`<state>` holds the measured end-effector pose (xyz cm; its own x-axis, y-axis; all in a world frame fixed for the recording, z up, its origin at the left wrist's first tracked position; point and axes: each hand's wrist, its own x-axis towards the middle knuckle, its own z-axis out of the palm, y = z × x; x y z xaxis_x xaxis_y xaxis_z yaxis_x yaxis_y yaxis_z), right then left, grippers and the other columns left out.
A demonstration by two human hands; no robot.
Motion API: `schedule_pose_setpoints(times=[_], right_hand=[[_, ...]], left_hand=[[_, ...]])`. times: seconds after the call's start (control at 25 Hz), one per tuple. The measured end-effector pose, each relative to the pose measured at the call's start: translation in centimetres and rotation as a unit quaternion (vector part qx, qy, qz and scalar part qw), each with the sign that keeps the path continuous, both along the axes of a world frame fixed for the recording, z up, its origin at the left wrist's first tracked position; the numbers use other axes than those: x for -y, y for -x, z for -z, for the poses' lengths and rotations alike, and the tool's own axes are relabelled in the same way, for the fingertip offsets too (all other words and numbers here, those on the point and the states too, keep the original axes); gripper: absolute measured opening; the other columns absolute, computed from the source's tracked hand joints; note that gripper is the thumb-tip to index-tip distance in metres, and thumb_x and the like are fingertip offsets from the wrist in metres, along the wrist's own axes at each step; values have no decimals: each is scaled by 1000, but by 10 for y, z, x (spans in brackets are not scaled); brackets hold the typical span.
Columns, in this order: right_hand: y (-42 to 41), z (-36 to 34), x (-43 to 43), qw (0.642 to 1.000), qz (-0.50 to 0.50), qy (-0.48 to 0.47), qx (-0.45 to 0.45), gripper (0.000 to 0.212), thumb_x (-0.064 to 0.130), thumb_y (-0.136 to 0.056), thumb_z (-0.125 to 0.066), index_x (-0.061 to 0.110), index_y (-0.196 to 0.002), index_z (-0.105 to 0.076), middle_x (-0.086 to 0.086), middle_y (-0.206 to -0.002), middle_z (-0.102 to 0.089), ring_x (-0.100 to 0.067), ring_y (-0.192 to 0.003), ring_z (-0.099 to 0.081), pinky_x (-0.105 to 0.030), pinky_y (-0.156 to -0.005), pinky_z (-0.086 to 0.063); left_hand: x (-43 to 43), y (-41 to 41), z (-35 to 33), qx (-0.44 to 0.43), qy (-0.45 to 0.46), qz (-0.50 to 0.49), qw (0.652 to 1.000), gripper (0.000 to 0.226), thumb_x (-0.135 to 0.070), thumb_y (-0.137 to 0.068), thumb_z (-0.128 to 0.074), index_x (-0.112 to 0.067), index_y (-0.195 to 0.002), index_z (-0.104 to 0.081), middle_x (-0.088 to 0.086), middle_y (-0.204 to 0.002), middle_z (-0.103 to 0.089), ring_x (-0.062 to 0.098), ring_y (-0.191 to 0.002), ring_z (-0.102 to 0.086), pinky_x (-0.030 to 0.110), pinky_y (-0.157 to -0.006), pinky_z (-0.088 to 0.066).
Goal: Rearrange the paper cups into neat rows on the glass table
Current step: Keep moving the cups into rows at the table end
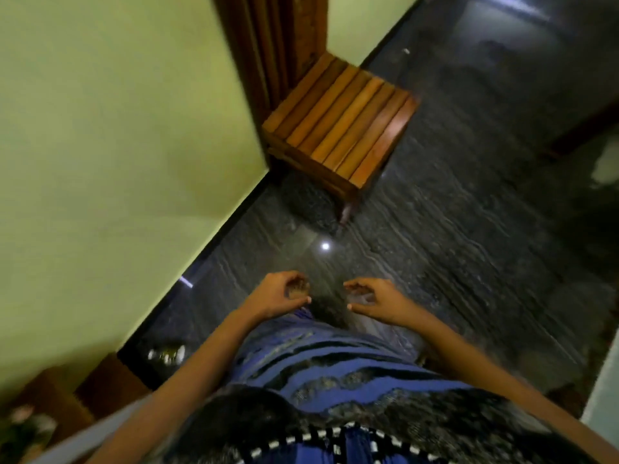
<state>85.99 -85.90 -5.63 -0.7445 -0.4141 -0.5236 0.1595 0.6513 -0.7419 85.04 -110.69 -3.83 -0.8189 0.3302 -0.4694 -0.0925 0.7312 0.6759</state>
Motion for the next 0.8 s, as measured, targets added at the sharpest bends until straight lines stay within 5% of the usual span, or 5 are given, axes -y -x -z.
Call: schedule_pose_setpoints(times=[0.08,0.28,0.48,0.64,0.8], right_hand=[[27,-6,-6,996,83,10,2,45,25,-82,-69,17,-124,-55,-3,-123,-59,-11,-109,-55,-7,-83,-41],[63,-12,-44,958,285,31,15,46,21,-85,-66,11,-127,-51,-7,-129,-55,-22,-117,-53,-30,-95,-46],[79,4,-115,913,408,7,15,47,19,-82,-70,8,-124,-53,-7,-122,-60,-17,-108,-57,1,-73,-41],[109,2,-202,888,459,0,13,50,20,-81,-70,7,-126,-52,-1,-117,-60,-7,-102,-55,6,-68,-36],[138,-8,-287,871,491,-2,-5,44,19,-80,-71,10,-120,-57,0,-108,-64,-4,-95,-58,6,-71,-37]], left_hand=[[-12,57,-2,3,-1,49,999,51,-26,-78,-72,-4,-121,-56,12,-118,-62,20,-109,-58,20,-90,-41],[-73,166,2,24,5,212,977,51,-28,-78,-72,-7,-122,-56,10,-120,-62,19,-112,-57,15,-88,-38],[-164,235,19,45,8,324,945,51,-26,-77,-73,-8,-123,-56,7,-122,-60,15,-112,-56,2,-83,-32],[-269,283,17,42,8,357,933,53,-29,-77,-72,-11,-124,-55,4,-120,-61,11,-108,-56,17,-91,-42],[-378,323,1,35,-24,357,933,50,-27,-76,-74,-11,-120,-59,4,-111,-65,8,-101,-59,16,-87,-44]])
